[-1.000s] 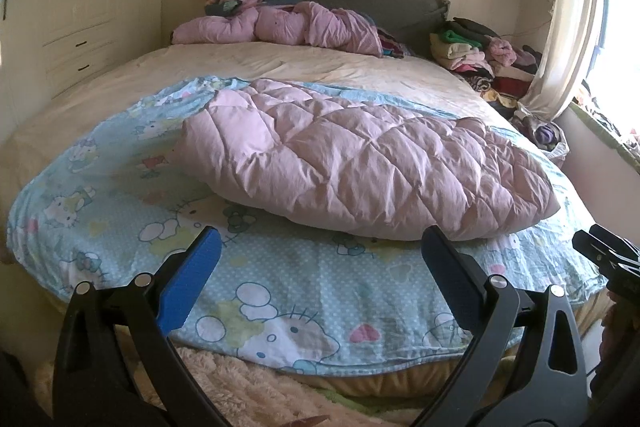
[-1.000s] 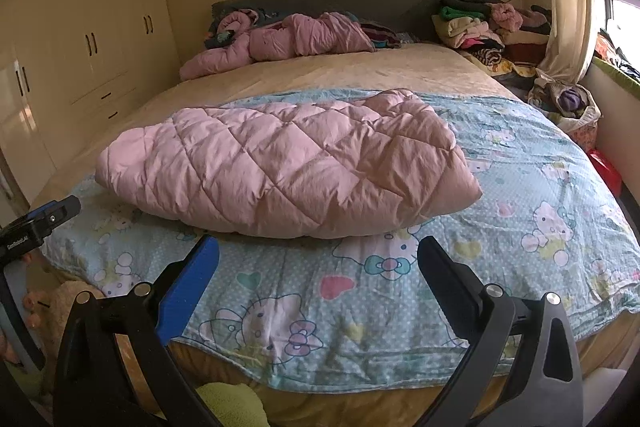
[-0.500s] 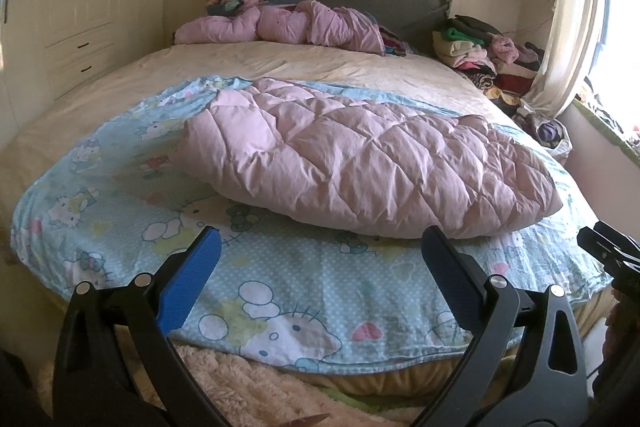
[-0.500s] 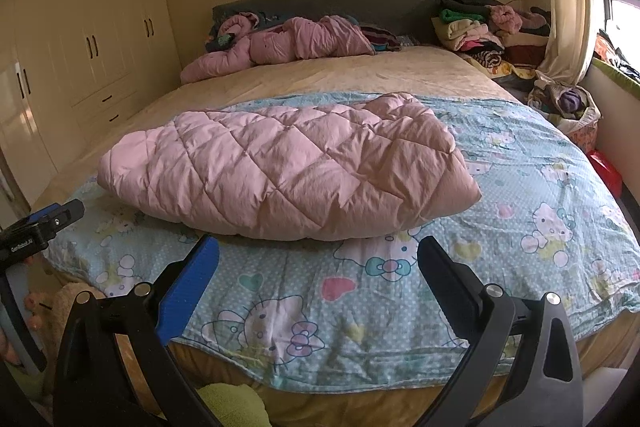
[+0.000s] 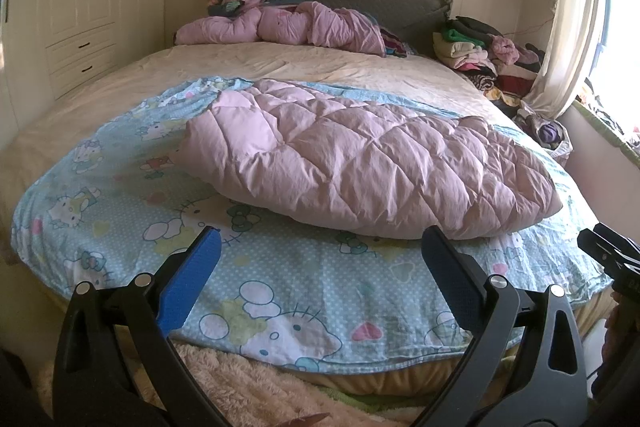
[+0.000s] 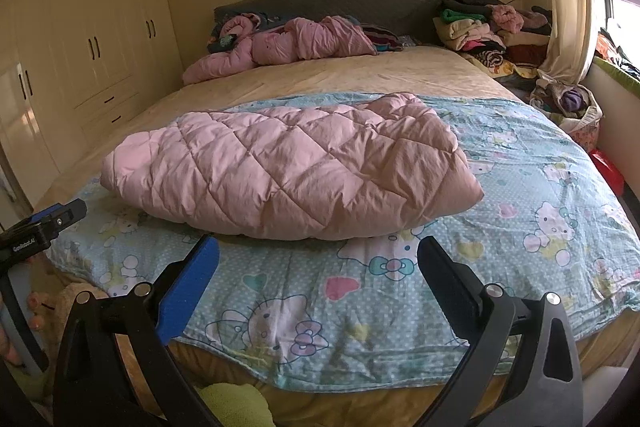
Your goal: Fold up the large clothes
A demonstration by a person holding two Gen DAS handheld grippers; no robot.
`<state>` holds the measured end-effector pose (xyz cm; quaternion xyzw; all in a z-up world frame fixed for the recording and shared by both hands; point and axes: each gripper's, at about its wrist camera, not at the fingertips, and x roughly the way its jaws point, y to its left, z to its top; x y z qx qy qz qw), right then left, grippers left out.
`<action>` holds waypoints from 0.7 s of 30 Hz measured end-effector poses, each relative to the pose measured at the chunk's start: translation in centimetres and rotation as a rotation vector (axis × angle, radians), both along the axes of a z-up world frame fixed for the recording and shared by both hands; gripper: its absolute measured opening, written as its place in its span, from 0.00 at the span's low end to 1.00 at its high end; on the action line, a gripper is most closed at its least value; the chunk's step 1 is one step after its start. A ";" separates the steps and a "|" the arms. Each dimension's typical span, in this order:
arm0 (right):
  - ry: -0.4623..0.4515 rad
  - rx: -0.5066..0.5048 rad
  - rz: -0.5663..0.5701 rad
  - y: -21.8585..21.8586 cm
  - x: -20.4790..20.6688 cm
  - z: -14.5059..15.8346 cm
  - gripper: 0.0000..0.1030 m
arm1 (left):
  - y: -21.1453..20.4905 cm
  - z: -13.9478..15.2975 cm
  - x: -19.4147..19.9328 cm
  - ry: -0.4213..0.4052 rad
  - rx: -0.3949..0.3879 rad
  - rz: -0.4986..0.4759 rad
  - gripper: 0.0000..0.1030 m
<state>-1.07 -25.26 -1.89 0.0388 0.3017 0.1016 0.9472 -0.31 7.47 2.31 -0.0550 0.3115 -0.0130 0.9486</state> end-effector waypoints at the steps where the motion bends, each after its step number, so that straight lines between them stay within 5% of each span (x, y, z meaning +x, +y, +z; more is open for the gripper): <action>1: 0.000 0.001 0.001 0.1 0.0 0.0 0.96 | 0.0 0.0 0.0 -0.001 0.001 0.001 0.91; 21: 0.000 0.004 0.002 0.1 -0.2 0.0 0.96 | -0.1 -0.1 -0.1 0.000 0.002 0.001 0.91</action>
